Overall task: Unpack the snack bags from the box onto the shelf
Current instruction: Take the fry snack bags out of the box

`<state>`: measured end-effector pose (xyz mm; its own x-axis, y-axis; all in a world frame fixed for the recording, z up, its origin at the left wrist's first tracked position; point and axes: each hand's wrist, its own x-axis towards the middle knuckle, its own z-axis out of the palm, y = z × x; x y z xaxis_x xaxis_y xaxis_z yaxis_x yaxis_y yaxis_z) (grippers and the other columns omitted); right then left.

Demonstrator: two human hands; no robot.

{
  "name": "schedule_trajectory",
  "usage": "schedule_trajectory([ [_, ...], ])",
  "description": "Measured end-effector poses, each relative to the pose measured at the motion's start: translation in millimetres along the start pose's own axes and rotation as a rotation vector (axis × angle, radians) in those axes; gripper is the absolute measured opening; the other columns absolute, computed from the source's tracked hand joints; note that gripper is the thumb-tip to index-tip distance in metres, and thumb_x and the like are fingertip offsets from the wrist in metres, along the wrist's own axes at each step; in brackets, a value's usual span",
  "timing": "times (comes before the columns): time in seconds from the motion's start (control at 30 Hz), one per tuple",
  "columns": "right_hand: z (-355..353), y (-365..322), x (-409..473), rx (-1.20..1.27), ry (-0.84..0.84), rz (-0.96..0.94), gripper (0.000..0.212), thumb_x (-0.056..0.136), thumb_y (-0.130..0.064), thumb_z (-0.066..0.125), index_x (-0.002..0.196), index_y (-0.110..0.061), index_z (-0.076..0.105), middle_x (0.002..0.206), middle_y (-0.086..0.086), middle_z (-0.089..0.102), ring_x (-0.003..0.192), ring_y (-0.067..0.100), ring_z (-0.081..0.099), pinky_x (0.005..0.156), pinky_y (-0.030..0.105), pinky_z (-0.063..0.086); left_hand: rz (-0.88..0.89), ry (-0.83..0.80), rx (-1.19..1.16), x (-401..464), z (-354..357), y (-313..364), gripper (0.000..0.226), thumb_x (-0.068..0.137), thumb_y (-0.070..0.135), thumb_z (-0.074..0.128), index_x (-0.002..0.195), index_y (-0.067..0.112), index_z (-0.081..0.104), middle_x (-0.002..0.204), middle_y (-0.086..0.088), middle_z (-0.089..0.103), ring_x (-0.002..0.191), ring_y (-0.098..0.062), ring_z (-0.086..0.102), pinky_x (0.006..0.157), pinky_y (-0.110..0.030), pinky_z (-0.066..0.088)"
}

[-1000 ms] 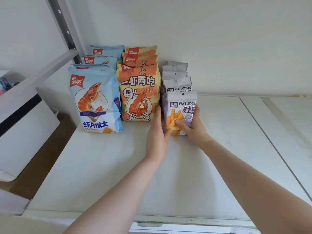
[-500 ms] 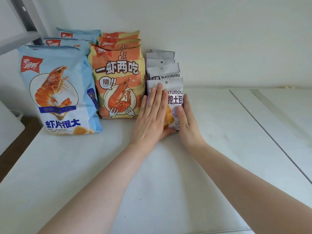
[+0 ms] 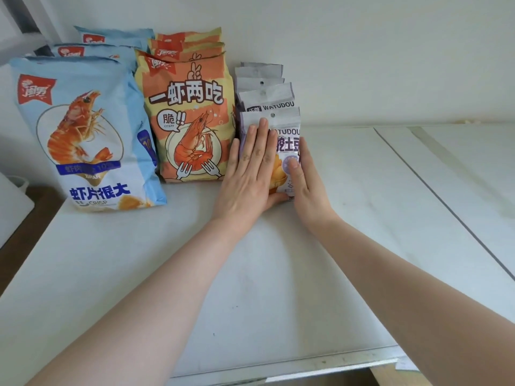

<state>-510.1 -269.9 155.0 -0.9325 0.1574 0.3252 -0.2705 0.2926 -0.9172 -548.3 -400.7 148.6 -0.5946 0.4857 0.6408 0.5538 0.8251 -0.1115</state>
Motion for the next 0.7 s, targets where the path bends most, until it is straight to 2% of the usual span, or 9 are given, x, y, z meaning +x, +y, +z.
schedule_trajectory([
  [0.03, -3.2, -2.2, -3.2, -0.013, 0.0, 0.022, 0.044, 0.108, -0.02, 0.03, 0.15, -0.013, 0.022, 0.15, -0.019, 0.031, 0.134, -0.02, 0.026, 0.11, 0.006, 0.023, 0.009, -0.009, -0.005, -0.8, -3.8, -0.8, 0.104, 0.079, 0.059, 0.06, 0.151, 0.002, 0.01, 0.159, -0.019, 0.009, 0.148, -0.031, 0.007, 0.119, -0.05, 0.013],
  [0.07, -6.5, -5.4, -7.2, -0.019, 0.007, 0.051, 0.047, 0.108, -0.02, 0.03, 0.153, -0.012, 0.019, 0.152, -0.021, 0.027, 0.135, -0.021, 0.023, 0.112, 0.008, 0.02, 0.013, -0.017, -0.014, -1.4, -9.2, -1.5, 0.103, 0.078, 0.056, 0.062, 0.151, 0.002, 0.012, 0.159, -0.018, 0.01, 0.148, -0.032, 0.007, 0.119, -0.05, 0.013],
  [0.13, -15.0, -11.2, -17.4, -0.049, 0.011, 0.11, 0.054, 0.107, -0.028, 0.032, 0.156, -0.013, 0.014, 0.162, -0.011, 0.017, 0.146, -0.004, 0.015, 0.119, 0.017, 0.013, 0.018, -0.024, -0.072, -4.2, -22.9, -1.0, 0.096, 0.08, 0.049, 0.062, 0.151, 0.002, 0.017, 0.159, -0.017, 0.012, 0.147, -0.032, 0.009, 0.119, -0.05, 0.014],
  [0.17, -19.9, -14.3, -23.4, -0.068, 0.011, 0.14, 0.055, 0.107, -0.03, 0.032, 0.157, -0.016, 0.014, 0.163, -0.008, 0.016, 0.148, 0.001, 0.013, 0.118, 0.017, 0.011, 0.02, -0.016, -0.124, -7.3, -31.4, 1.1, 0.089, 0.082, 0.044, 0.06, 0.15, 0.002, 0.021, 0.158, -0.017, 0.016, 0.147, -0.031, 0.013, 0.119, -0.049, 0.015],
  [0.27, -33.0, -31.3, -52.6, -0.155, 0.034, 0.181, 0.053, 0.105, -0.03, 0.039, 0.155, -0.019, 0.023, 0.159, -0.007, 0.028, 0.145, 0.005, 0.025, 0.114, 0.019, 0.021, -0.028, 0.031, -0.353, -27.0, -60.2, 12.5, 0.058, 0.089, 0.023, 0.058, 0.142, 0.005, 0.041, 0.15, -0.012, 0.038, 0.138, -0.027, 0.037, 0.115, -0.04, 0.029],
  [0.37, -44.6, -55.5, -99.6, -0.258, 0.09, 0.193, 0.047, 0.102, -0.021, 0.048, 0.147, -0.018, 0.038, 0.147, -0.003, 0.044, 0.133, 0.01, 0.043, 0.105, 0.023, 0.035, -0.157, -0.029, -0.529, -57.2, -96.8, 36.1, 0.048, 0.088, 0.013, 0.061, 0.135, 0.012, 0.05, 0.133, -0.004, 0.055, 0.118, -0.025, 0.054, 0.097, -0.039, 0.045],
  [0.43, -54.6, -79.1, -141.8, -0.352, 0.093, 0.199, 0.043, 0.1, -0.018, 0.052, 0.142, -0.017, 0.045, 0.141, -0.001, 0.049, 0.128, 0.014, 0.049, 0.103, 0.026, 0.04, -0.187, -0.102, -0.583, -79.2, -130.9, 58.6, 0.047, 0.088, 0.013, 0.061, 0.135, 0.015, 0.051, 0.127, -0.001, 0.058, 0.113, -0.023, 0.056, 0.093, -0.038, 0.047],
  [0.5, -66.7, -102.3, -188.4, -0.446, 0.076, 0.223, 0.042, 0.1, -0.018, 0.053, 0.141, -0.017, 0.047, 0.139, -0.002, 0.049, 0.127, 0.015, 0.05, 0.104, 0.029, 0.041, -0.205, -0.179, -0.646, -102.4, -164.4, 83.3, 0.046, 0.09, 0.013, 0.06, 0.135, 0.018, 0.051, 0.127, 0.001, 0.058, 0.114, -0.018, 0.054, 0.097, -0.033, 0.046],
  [0.7, -106.7, -150.9, -326.2, -0.55, 0.184, 0.423, 0.043, 0.1, -0.021, 0.053, 0.142, -0.021, 0.046, 0.142, -0.004, 0.049, 0.134, 0.016, 0.044, 0.099, 0.02, 0.033, -0.255, -0.373, -0.885, -161.4, -254.8, 166.1, 0.041, 0.094, 0.014, 0.054, 0.134, 0.023, 0.05, 0.128, 0.012, 0.053, 0.12, -0.007, 0.046, 0.1, -0.017, 0.035],
])
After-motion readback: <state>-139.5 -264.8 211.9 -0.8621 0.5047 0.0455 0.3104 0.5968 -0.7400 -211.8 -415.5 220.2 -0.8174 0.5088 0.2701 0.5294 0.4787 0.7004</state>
